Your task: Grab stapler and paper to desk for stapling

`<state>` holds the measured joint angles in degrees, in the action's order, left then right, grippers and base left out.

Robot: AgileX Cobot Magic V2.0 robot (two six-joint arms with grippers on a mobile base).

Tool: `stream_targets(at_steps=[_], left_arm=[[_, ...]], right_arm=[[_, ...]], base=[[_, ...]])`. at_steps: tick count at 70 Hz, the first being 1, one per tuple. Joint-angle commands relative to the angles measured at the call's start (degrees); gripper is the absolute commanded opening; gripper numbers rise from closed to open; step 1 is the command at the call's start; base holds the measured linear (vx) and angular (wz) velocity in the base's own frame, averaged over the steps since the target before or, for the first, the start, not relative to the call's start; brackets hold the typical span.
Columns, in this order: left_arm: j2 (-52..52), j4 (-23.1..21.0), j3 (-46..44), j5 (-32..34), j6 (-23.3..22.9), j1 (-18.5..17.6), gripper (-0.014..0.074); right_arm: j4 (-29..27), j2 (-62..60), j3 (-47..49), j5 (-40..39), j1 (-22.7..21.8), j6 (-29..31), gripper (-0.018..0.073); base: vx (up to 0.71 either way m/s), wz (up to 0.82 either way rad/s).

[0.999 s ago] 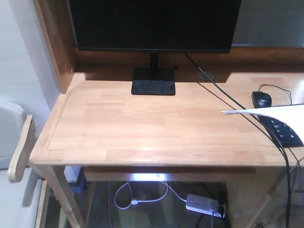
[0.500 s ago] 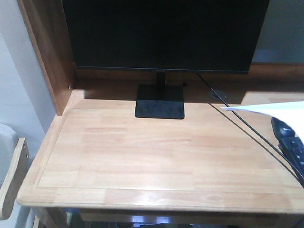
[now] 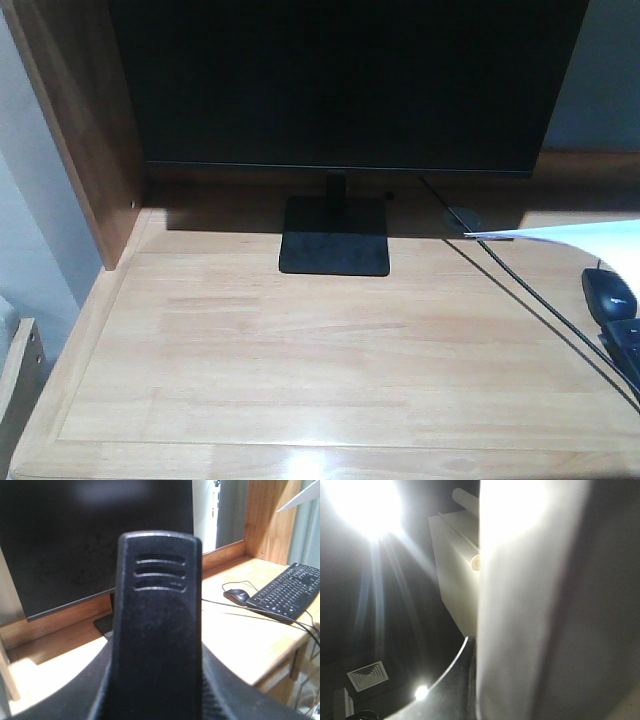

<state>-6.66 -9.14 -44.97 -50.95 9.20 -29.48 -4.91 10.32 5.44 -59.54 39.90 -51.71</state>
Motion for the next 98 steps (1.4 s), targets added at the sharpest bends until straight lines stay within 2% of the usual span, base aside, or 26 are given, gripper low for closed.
stream_targets(at_steps=[1,98], left_arm=[[-0.98,-0.95,-1.44,6.72,-0.05,-0.19,-0.0006],[-0.98,-0.95,-1.44,6.72,-0.05,-0.19,-0.0006]], right_arm=[[0.93,0.73,1.41,-1.59,0.06,0.62,-0.0007],[0.93,0.73,1.41,-1.67,0.06,0.62,-0.0007]], base=[[0.07,-0.04],[0.02,-0.01]])
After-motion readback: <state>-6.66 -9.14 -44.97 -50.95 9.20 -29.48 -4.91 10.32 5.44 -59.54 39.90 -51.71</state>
